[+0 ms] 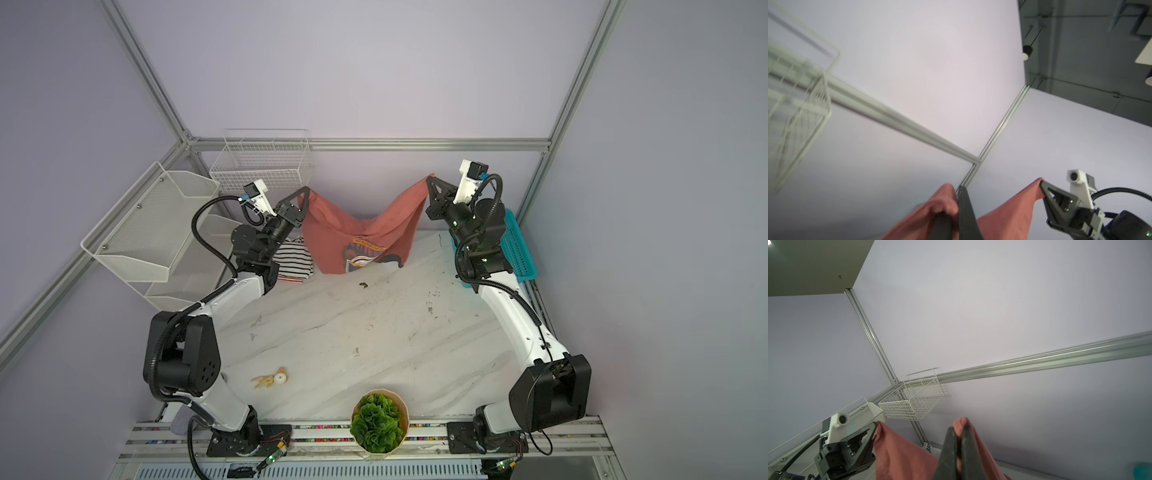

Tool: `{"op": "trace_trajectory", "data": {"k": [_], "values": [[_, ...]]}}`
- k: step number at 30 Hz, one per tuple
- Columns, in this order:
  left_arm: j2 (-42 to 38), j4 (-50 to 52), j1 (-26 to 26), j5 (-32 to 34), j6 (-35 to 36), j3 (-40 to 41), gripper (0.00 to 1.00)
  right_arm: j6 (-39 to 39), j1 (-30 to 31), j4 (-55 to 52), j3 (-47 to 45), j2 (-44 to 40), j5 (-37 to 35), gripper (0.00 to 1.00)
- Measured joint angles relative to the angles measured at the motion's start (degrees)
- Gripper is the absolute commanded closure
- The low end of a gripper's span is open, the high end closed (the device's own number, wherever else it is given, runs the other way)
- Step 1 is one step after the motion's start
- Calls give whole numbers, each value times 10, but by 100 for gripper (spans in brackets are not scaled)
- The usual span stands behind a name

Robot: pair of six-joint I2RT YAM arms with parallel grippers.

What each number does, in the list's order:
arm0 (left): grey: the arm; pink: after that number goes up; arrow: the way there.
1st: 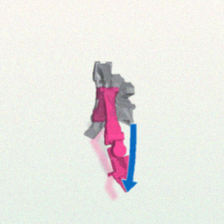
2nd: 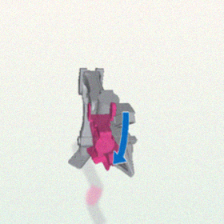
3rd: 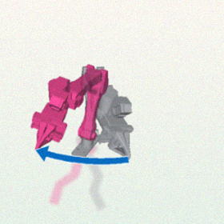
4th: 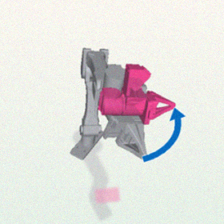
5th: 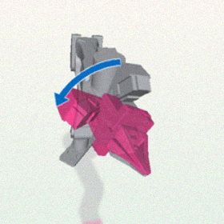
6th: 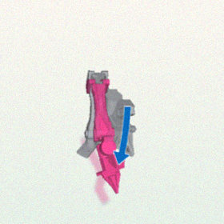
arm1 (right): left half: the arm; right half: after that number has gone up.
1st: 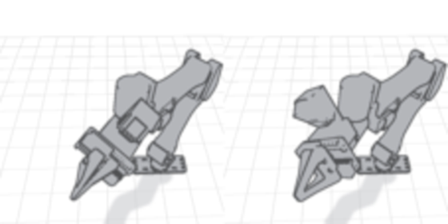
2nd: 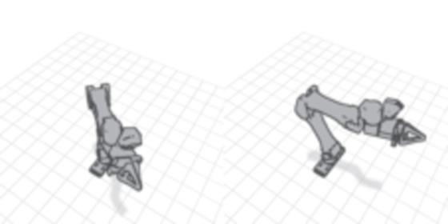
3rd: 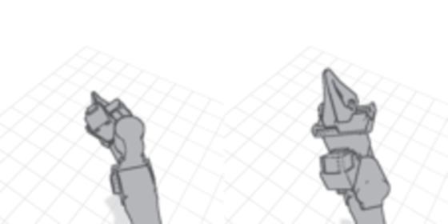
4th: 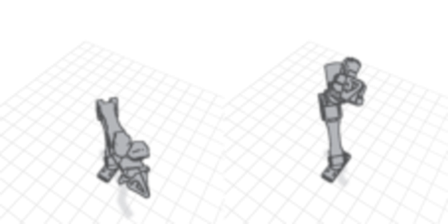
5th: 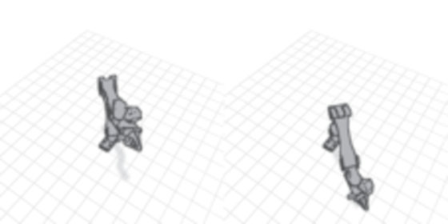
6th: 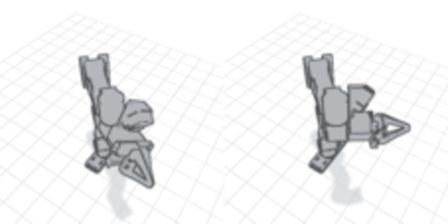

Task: Fold and stack tank tops
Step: Smooth out the tank top at the center of the table.

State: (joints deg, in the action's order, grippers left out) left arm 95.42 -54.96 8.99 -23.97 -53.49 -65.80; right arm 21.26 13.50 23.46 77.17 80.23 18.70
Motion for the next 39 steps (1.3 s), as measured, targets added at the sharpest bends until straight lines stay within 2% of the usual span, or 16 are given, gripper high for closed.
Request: {"op": "trace_trajectory", "data": {"k": [3,5,11,17,22,27,32,35,39], "values": [[-54,40,21,-1,24,73,100,-4,0,-33,-33,-53,4,100],[-116,78,42,3,55,104,100,-5,0,-55,-50,-88,9,100],[-291,188,116,29,152,147,100,-3,0,-141,-108,-157,31,100],[-347,341,157,75,191,210,100,18,1,-277,-181,-172,44,100],[-365,457,186,104,179,284,100,32,2,-395,-210,-205,43,100],[-441,557,200,138,144,339,100,48,3,-475,-211,-266,45,100],[-537,627,214,168,118,351,100,59,4,-549,-206,-284,49,100],[-559,662,224,176,104,353,100,66,5,-598,-203,-279,49,100],[-561,706,248,178,84,358,91,68,8,-667,-189,-276,43,100]]}}
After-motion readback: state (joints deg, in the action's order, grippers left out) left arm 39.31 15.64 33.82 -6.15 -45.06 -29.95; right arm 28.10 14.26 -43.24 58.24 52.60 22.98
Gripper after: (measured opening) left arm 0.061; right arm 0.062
